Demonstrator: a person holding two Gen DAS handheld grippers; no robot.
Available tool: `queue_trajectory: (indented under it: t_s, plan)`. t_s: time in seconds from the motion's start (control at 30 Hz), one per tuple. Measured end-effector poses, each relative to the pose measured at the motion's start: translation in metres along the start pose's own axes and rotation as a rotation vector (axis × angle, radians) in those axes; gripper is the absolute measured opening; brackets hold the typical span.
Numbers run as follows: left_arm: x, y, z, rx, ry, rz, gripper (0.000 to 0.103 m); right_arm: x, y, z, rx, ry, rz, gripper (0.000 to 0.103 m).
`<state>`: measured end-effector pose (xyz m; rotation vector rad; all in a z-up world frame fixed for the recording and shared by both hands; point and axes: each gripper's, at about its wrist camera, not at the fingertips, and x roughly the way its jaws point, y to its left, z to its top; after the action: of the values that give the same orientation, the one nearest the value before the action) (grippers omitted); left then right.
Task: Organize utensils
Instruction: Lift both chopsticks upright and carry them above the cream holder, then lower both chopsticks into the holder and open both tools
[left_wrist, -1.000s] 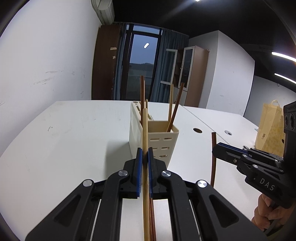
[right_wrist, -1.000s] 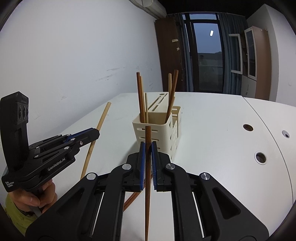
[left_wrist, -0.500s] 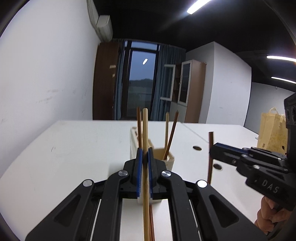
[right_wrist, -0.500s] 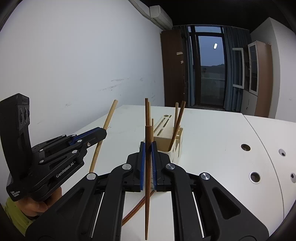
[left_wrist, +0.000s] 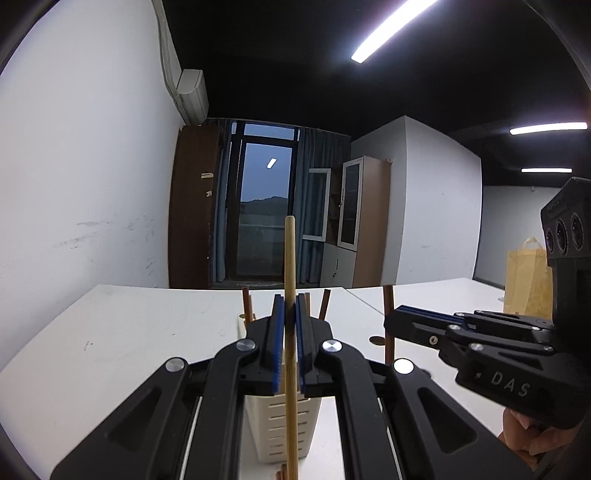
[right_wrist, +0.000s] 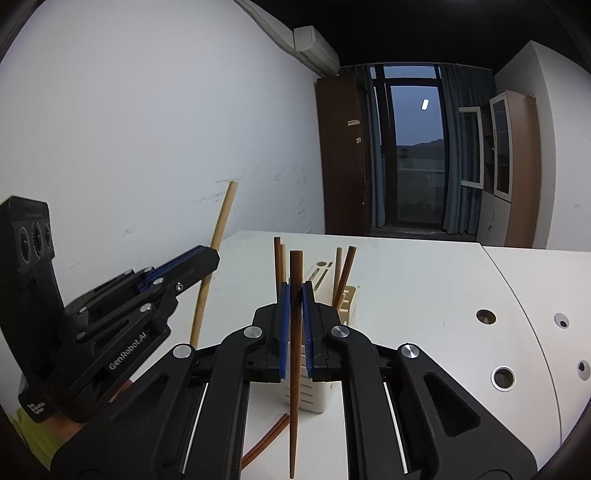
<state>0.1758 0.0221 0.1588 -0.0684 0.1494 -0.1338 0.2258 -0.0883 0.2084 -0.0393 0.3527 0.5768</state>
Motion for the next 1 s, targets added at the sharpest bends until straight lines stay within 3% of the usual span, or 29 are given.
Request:
queue_trajectory:
  t_s: [0.23,0.57,1.0]
  plan:
    - [0.017,0.004,0.002,-0.011,-0.057,0.022,0.006,0.012,-0.01,0.011,0.012,-0.047,0.011,0.006]
    - [0.013,0.0,0.009,-0.002,-0.216,0.024,0.006,0.02,-0.022,0.025,0.017,-0.119,0.042,0.006]
    - [0.02,0.007,0.007,-0.045,-0.362,0.054,0.006,0.014,-0.037,0.039,0.041,-0.273,0.093,0.006]
